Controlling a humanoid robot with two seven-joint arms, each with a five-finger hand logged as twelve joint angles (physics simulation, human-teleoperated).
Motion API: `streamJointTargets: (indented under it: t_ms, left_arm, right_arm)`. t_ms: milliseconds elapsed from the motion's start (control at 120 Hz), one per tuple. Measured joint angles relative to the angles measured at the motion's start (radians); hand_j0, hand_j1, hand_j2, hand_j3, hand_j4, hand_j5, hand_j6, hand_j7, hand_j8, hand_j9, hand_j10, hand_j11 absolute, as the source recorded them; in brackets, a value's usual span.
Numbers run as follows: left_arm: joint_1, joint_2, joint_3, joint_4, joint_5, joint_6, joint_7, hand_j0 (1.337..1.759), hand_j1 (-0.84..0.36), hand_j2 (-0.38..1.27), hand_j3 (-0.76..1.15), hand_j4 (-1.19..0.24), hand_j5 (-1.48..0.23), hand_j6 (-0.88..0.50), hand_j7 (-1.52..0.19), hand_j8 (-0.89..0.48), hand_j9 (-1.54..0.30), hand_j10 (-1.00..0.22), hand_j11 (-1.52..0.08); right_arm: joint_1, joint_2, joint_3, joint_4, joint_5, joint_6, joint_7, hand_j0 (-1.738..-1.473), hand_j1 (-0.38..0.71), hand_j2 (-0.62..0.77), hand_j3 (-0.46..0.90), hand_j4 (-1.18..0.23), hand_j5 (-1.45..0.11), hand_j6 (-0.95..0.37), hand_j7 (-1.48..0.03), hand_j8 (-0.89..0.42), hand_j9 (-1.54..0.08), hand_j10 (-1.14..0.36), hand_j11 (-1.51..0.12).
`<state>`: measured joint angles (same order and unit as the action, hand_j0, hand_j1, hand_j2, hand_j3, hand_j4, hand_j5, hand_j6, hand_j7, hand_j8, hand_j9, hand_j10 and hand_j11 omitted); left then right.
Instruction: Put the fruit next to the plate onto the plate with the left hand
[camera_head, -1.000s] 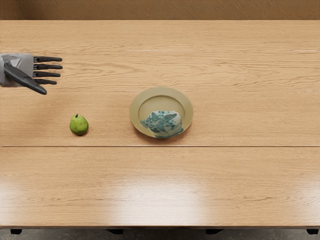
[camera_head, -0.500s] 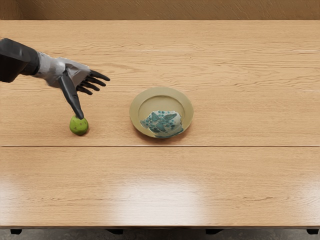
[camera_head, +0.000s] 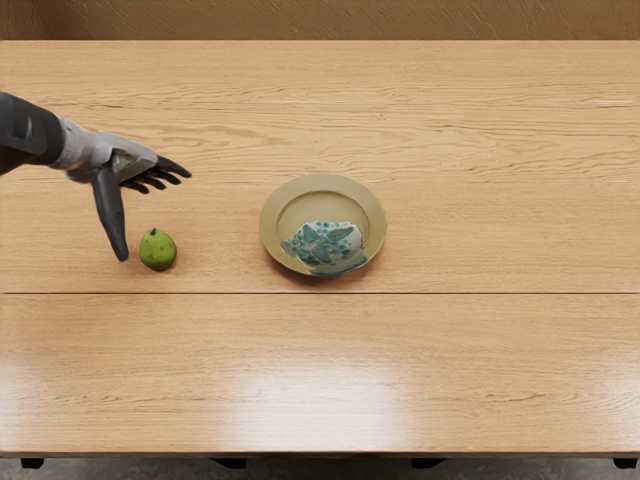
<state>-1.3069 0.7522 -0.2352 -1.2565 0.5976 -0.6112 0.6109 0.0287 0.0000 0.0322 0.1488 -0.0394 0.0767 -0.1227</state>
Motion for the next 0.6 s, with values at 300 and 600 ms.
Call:
streamJointTargets:
  t_ms: [300,600]
  left_arm:
    - [0.061,0.014,-0.009,-0.115,0.12,0.0,0.0,1.658,0.33,0.0,0.0,-0.02,-0.02,-0.02,-0.02,-0.02,-0.02,-0.02,-0.02]
    - [0.074,0.006,-0.034,-0.128,0.185,0.223,0.0,1.658,0.33,0.0,0.0,-0.02,-0.02,-0.02,-0.02,-0.02,-0.02,-0.02,-0.02]
  right_arm:
    - [0.001,0.0,0.0,0.0,0.0,0.0,0.0,-1.658,-0.35,0.0,0.0,0.0,0.0,0.0,0.0,0.0,0.0,0.0,0.0]
    - [0.002,0.0,0.0,0.0,0.0,0.0,0.0,-1.658,-0.35,0.0,0.0,0.0,0.0,0.0,0.0,0.0,0.0,0.0,0.0]
